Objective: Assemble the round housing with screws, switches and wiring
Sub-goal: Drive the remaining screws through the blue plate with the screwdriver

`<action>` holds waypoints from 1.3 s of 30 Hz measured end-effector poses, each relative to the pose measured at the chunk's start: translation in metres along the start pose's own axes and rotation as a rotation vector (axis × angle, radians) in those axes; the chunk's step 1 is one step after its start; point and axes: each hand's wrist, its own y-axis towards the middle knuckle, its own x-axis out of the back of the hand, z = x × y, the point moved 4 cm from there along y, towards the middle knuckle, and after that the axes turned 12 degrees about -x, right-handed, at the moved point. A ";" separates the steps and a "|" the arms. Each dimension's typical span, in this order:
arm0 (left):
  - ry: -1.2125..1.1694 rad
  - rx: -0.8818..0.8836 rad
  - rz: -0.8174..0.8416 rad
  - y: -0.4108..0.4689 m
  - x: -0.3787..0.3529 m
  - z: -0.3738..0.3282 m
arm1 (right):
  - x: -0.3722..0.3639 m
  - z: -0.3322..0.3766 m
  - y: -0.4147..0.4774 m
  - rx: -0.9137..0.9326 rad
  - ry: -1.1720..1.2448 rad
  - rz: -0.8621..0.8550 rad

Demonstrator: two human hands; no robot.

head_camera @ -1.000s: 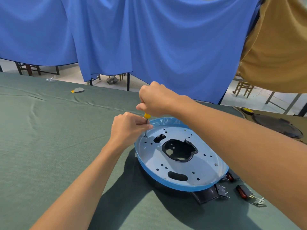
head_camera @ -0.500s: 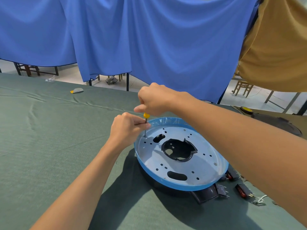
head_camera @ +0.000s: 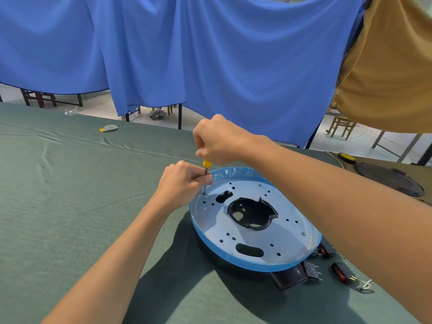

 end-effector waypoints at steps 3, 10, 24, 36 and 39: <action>0.034 -0.008 -0.092 -0.001 0.005 -0.004 | -0.004 -0.002 -0.001 -0.066 -0.031 -0.053; 0.010 -0.039 -0.101 0.000 0.006 -0.006 | 0.001 -0.001 -0.002 0.000 -0.002 0.074; -0.091 0.010 -0.181 -0.006 0.003 -0.003 | -0.002 -0.005 -0.005 -0.075 -0.154 0.149; -0.100 0.017 -0.171 -0.006 0.001 0.001 | -0.004 -0.004 -0.005 -0.047 -0.006 0.137; -0.109 0.016 -0.161 -0.006 0.000 0.002 | -0.007 -0.007 -0.005 -0.080 -0.087 0.009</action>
